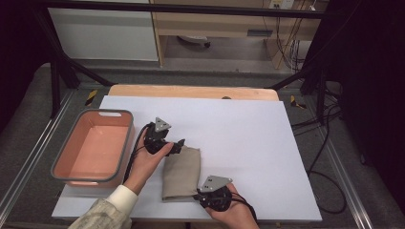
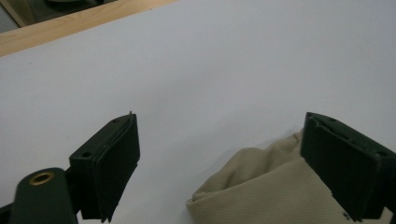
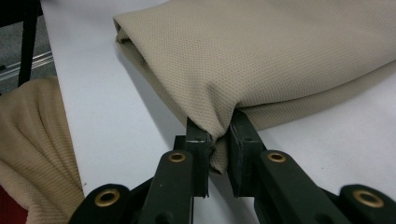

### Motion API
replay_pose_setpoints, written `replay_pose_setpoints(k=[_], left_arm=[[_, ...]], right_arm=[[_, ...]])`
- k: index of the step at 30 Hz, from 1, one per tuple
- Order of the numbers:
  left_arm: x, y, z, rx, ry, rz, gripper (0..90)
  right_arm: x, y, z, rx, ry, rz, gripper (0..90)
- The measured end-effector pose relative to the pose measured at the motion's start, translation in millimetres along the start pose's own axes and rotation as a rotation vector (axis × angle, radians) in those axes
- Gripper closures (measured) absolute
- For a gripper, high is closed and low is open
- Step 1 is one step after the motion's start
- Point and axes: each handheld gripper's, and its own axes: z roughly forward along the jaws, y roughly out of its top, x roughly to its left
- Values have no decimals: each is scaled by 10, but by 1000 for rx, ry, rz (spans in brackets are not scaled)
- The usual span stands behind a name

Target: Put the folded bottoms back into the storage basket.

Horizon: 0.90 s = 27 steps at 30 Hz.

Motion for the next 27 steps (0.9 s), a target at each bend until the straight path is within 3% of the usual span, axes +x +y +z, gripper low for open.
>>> replay_pose_setpoints(k=[27], left_arm=[[94, -203, 92, 49, -1, -49, 157]], right_arm=[[4, -1, 2, -1, -3, -5, 808]])
